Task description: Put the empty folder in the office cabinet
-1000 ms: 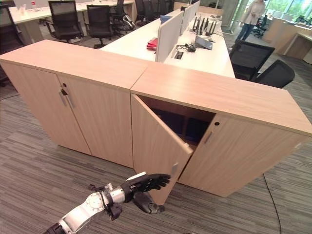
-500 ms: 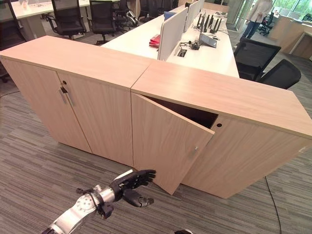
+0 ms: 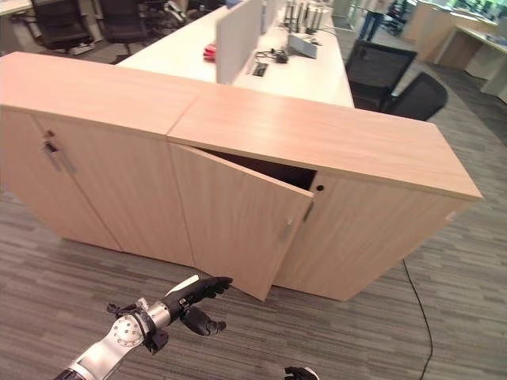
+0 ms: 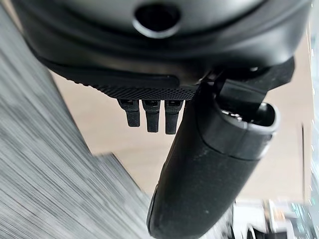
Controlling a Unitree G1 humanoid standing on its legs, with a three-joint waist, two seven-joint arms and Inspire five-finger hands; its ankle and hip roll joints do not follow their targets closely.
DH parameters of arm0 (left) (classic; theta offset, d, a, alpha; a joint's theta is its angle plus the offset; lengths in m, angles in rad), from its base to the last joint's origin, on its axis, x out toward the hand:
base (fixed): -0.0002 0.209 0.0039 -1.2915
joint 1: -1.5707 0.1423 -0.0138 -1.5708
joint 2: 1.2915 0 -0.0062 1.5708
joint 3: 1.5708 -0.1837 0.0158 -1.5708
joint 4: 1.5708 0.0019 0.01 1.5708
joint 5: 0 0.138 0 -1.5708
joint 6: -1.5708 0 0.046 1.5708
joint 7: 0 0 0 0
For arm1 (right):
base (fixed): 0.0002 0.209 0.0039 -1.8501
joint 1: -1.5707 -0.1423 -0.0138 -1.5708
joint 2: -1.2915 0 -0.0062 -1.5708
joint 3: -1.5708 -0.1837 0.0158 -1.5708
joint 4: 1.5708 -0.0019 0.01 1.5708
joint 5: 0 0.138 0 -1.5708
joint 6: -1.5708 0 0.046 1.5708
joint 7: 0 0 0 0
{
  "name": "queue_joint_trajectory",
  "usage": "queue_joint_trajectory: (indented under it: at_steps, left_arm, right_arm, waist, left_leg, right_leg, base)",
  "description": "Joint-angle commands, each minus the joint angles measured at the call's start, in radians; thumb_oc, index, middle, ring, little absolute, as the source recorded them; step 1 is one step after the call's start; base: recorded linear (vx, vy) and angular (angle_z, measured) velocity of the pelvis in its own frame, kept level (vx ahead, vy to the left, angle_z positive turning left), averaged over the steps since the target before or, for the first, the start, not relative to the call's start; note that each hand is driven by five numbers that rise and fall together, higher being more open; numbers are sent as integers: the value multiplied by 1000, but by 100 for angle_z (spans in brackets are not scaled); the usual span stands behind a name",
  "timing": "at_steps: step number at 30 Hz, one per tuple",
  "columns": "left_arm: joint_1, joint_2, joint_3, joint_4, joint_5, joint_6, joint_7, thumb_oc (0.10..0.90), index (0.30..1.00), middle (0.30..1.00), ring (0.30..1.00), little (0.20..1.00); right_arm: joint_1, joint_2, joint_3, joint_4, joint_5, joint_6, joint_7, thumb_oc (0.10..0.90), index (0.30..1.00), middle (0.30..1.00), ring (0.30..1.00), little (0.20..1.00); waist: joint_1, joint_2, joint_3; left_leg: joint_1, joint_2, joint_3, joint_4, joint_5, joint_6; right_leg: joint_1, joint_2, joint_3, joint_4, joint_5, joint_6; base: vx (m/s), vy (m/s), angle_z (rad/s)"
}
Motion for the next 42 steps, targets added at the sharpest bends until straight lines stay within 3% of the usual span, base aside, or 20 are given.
queue_joint_trajectory:
  at_steps: [1, 8, 10, 11, 13, 15, 17, 22, 25, 29, 31, 35, 38, 40, 41, 42]
  left_arm:
    - [-136, -26, 12, -56, 34, -128, 36, 800, 900, 900, 900, 900]
    - [-246, -37, -11, 36, 107, -145, 101, 800, 900, 900, 900, 900]
    - [-272, -36, -8, 42, 111, -143, 114, 800, 900, 900, 900, 900]
    - [-295, -38, -5, 47, 113, -144, 127, 800, 900, 900, 900, 900]
    - [-305, -40, 2, 54, 119, -144, 136, 800, 900, 900, 900, 900]
    - [-320, -47, 31, 101, 129, -142, 166, 800, 900, 900, 900, 900]
    - [-319, -57, 62, 131, 137, -145, 204, 800, 900, 900, 900, 900]
    - [-267, -41, 156, 161, 164, -137, 252, 800, 900, 900, 900, 900]
    - [-210, -31, 221, 151, 148, -136, 257, 800, 900, 900, 900, 900]
    - [-155, -35, 301, 173, 148, -128, 274, 800, 900, 900, 900, 900]
    - [-155, 16, 364, 217, 206, -124, 326, 800, 900, 900, 900, 900]
    - [-126, 45, 427, 233, 194, -124, 344, 800, 900, 900, 900, 900]
    - [-84, 26, 441, 260, 74, -160, 307, 800, 900, 900, 900, 900]
    - [-30, -31, 448, 325, -204, -178, 205, 800, 900, 900, 900, 900]
    - [-8, -101, 470, 431, -382, -174, 148, 800, 900, 900, 900, 900]
    - [14, -161, 473, 518, -450, -167, 133, 800, 900, 900, 900, 900]
  right_arm:
    - [31, -28, 44, 41, 1, 9, -8, 800, 900, 900, 900, 900]
    - [44, -47, 67, 16, 20, -12, -14, 800, 900, 900, 900, 900]
    - [47, -57, 74, 1, 28, -17, -17, 800, 900, 900, 900, 900]
    - [47, -73, 75, -7, 34, -20, -25, 800, 900, 900, 900, 900]
    - [48, -81, 76, -10, 31, -20, -25, 800, 900, 900, 900, 900]
    - [45, -102, 76, -16, 24, -19, -27, 800, 900, 900, 900, 900]
    - [35, -111, 73, -28, 28, -25, -29, 800, 900, 900, 900, 900]
    - [33, -99, 83, -40, 27, -31, -24, 800, 900, 900, 900, 900]
    - [66, -90, 75, -21, 6, -31, -20, 800, 900, 900, 900, 900]
    - [103, -85, 59, -3, -17, -28, -7, 800, 900, 900, 900, 900]
    - [116, -101, 34, 0, -28, -23, 10, 800, 900, 900, 900, 900]
    - [109, -103, 33, -7, -34, -19, 18, 800, 900, 900, 900, 900]
    - [88, -92, 35, -6, -19, -21, 22, 800, 900, 900, 900, 900]
    - [77, -81, 37, 6, -5, -17, 17, 800, 900, 900, 900, 900]
    - [74, -78, 19, 32, 7, -16, 13, 800, 900, 900, 900, 900]
    - [69, -77, 0, 50, 16, -13, 10, 800, 900, 900, 900, 900]
  waist:
    - [-1, 2, -51]
    - [-60, 15, -72]
    - [-73, 8, -68]
    - [-79, 1, -46]
    - [-80, 5, -33]
    - [-74, 10, -18]
    - [-58, 6, -7]
    - [-37, -1, -2]
    - [-36, -3, -3]
    - [-36, 9, -17]
    - [-44, 16, -39]
    - [-40, 26, -49]
    - [-33, 38, -63]
    - [-31, 48, -74]
    - [-28, 51, -86]
    - [-22, 46, -89]
  left_leg:
    - [34, 32, 8, 4, -116, -16]
    - [50, 121, 75, 89, -144, -68]
    - [25, 137, 88, 168, -167, -76]
    - [-37, 154, 88, 318, -192, -81]
    - [-69, 165, 84, 399, -197, -87]
    - [-109, 160, 51, 480, -151, -96]
    - [-170, 111, -27, 480, -157, -86]
    - [-204, 27, -136, 454, -225, -52]
    - [-216, -4, -164, 441, -217, -47]
    - [-145, -8, -158, 336, -209, -37]
    - [-90, -5, -138, 231, -182, -33]
    - [-58, -2, -136, 145, -145, -27]
    - [-31, 9, -142, 48, -95, -27]
    - [-14, 13, -146, 5, -76, -28]
    - [-8, 16, -156, -8, -74, -28]
    - [-8, 15, -168, -8, -74, -25]
  right_leg:
    - [-42, -19, -16, 34, -27, 44]
    - [-37, 80, 33, 13, -91, -10]
    - [-39, 101, 45, 8, -110, -25]
    - [-32, 118, 58, 7, -135, -48]
    - [-24, 130, 59, 7, -145, -61]
    - [-18, 147, 76, 3, -159, -74]
    - [-15, 147, 97, 0, -156, -78]
    - [-7, 163, 178, 2, -145, -74]
    - [-2, 163, 205, 2, -139, -69]
    - [12, 169, 226, 1, -133, -60]
    - [3, 156, 227, 4, -122, -48]
    - [-12, 147, 238, 6, -109, -37]
    - [-24, 143, 244, 3, -102, -27]
    - [-23, 141, 234, -2, -102, -21]
    - [-20, 137, 220, -2, -106, -19]
    - [-14, 133, 210, -2, -108, -17]
  base:
    - [190, -164, -8]
    - [123, -172, -24]
    - [34, -190, -21]
    - [-7, -152, -25]
    - [-13, -107, -19]
    - [-22, -63, -24]
    - [-15, -11, -41]
    - [43, 11, -54]
    - [29, 45, -54]
    - [39, 81, -32]
    - [26, 160, -8]
    - [-3, 93, 3]
    - [-5, 77, -10]
    - [25, 80, -9]
    - [63, 95, 3]
    - [50, 79, 15]
